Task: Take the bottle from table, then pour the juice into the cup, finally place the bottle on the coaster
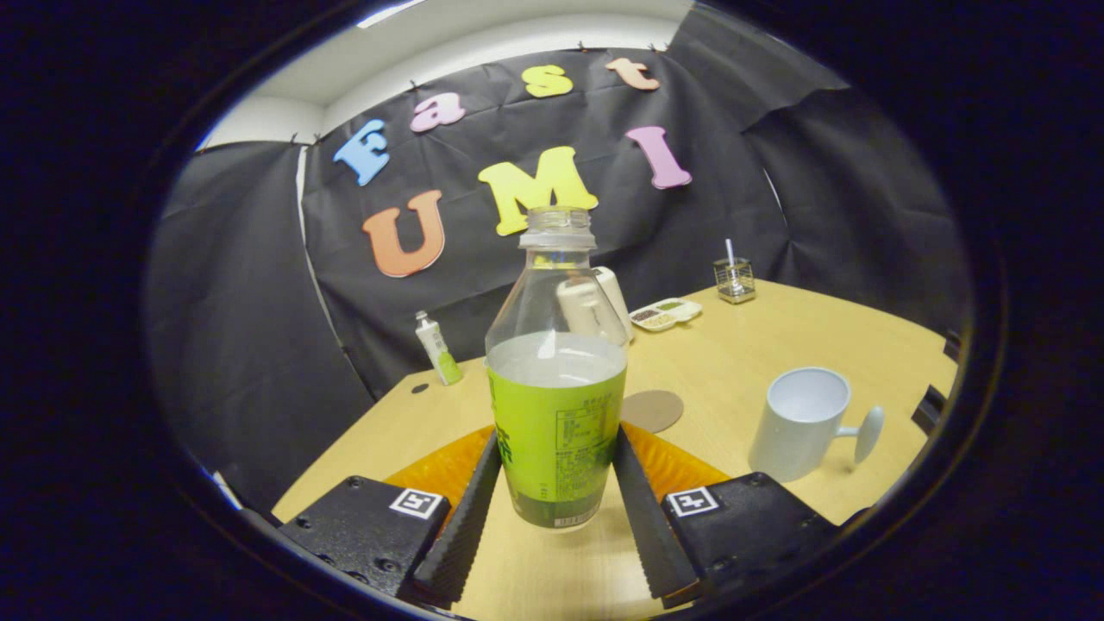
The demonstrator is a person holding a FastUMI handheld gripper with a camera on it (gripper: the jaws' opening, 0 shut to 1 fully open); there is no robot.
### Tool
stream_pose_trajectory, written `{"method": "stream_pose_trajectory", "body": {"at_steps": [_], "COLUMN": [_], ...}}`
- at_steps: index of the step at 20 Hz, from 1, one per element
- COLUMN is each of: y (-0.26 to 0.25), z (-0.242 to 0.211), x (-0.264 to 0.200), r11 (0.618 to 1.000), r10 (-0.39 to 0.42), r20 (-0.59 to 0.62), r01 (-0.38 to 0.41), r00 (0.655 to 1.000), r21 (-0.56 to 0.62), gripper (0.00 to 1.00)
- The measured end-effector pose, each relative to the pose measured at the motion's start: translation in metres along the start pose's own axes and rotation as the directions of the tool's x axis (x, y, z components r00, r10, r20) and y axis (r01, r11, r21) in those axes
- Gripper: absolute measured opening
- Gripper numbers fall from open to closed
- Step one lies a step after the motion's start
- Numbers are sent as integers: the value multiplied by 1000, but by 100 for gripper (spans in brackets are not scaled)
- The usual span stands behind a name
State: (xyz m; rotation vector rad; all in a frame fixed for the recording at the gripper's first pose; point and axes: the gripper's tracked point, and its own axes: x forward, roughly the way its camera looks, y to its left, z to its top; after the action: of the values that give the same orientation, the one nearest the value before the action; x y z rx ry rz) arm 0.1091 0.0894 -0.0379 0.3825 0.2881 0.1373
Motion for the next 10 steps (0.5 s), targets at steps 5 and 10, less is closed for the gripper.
{"method": "stream_pose_trajectory", "body": {"at_steps": [5, 10], "y": [16, 24], "z": [6, 12], "x": [12, 21], "r11": [975, 920], "r10": [52, 101], "r20": [-17, -11], "r01": [-47, -89], "r00": [998, 995], "r21": [216, 382], "gripper": [80, 79]}}
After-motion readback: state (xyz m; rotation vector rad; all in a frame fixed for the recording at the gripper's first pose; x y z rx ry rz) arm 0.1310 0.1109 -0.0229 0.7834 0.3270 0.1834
